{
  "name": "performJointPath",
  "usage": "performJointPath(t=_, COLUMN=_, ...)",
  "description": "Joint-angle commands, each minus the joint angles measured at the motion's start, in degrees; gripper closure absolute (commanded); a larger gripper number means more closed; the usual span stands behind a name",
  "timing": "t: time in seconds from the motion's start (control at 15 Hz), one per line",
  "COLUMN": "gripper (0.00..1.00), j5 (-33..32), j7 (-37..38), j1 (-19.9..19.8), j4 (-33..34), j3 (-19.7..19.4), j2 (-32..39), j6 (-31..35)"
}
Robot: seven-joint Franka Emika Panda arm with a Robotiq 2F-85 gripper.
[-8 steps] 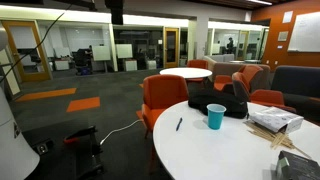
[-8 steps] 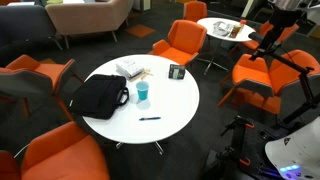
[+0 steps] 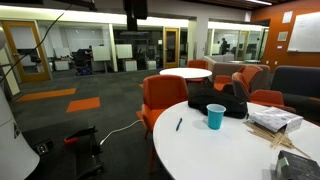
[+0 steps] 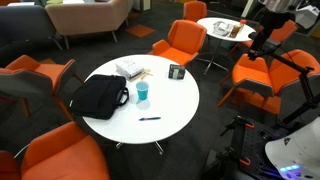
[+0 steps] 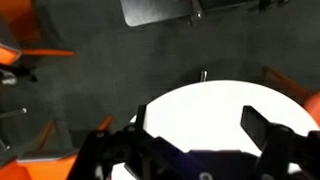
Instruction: Put the pen in the cup
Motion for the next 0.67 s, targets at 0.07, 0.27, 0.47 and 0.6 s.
performJointPath(t=0.07, gripper=0.0, j5=1.7, j7=-0.1, j1=6.9, j4=5.2, j3=4.7, j2=16.3, j6=11.5)
performJointPath(t=0.27, gripper=0.0, j5=4.9, j7=-5.1, j1=11.6, j4=10.4, j3=7.1, j2=29.7, j6=18.9)
performJointPath(t=0.47, gripper=0.0, j5=5.7, j7=-11.1, j1=12.7, j4=18.0, j3=9.8, j2=43.3, j6=22.8)
performJointPath(t=0.6, gripper=0.0, j5=3.2, j7=-13.4, j1=12.3, j4=23.7, j3=11.2, j2=51.3, j6=23.5)
